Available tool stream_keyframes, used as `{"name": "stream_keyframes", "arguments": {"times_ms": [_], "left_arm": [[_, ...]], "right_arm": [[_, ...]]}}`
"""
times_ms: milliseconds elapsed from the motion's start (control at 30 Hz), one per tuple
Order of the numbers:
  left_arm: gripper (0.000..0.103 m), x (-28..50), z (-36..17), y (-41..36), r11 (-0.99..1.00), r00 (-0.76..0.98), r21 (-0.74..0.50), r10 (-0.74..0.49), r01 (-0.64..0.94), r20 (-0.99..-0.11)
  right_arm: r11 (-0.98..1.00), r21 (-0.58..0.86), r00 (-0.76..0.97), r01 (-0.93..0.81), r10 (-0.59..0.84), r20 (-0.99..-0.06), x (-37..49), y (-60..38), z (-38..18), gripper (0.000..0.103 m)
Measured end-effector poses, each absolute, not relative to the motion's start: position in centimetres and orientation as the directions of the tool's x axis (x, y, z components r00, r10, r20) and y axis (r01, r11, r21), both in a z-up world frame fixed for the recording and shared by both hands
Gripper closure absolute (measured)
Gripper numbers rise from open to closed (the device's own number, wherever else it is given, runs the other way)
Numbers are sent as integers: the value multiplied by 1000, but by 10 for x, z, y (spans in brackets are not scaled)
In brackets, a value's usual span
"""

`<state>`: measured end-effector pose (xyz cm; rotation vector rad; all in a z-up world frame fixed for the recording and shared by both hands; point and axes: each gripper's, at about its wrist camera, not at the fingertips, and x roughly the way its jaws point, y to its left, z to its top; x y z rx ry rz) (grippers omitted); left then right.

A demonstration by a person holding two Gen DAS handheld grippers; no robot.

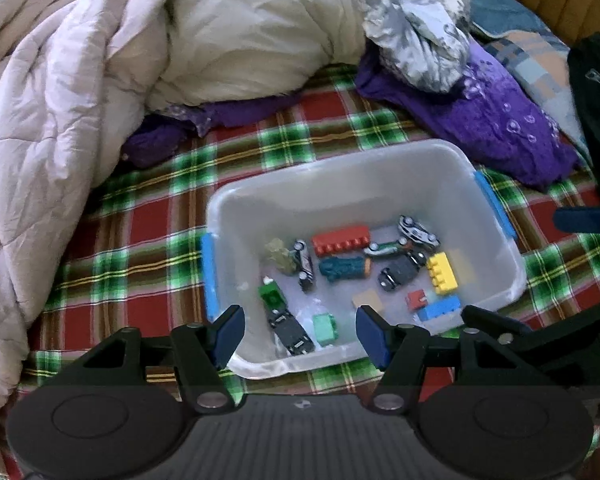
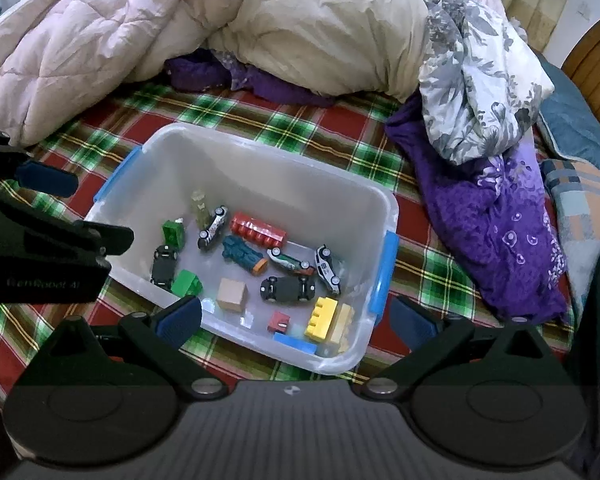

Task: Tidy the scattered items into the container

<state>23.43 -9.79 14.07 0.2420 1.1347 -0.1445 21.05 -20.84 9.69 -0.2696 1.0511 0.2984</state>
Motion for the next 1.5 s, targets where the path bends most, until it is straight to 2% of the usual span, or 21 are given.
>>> {"name": "stream_keyframes", "arguments": {"times_ms": [200, 1033, 1500], "left_arm": [[38, 231, 138, -102, 961, 404, 91, -24, 262, -914], [38, 233, 137, -92, 963, 439, 137, 22, 231, -898], [38, 235, 138, -88, 969, 439, 118, 10, 219, -899]], "right_arm": [[928, -78, 453, -364, 103, -886, 208, -212, 94, 0], [925, -90, 448, -368, 92, -889, 210, -206, 92, 0], [925, -90, 447, -370, 93, -889, 209, -205, 91, 0]]}}
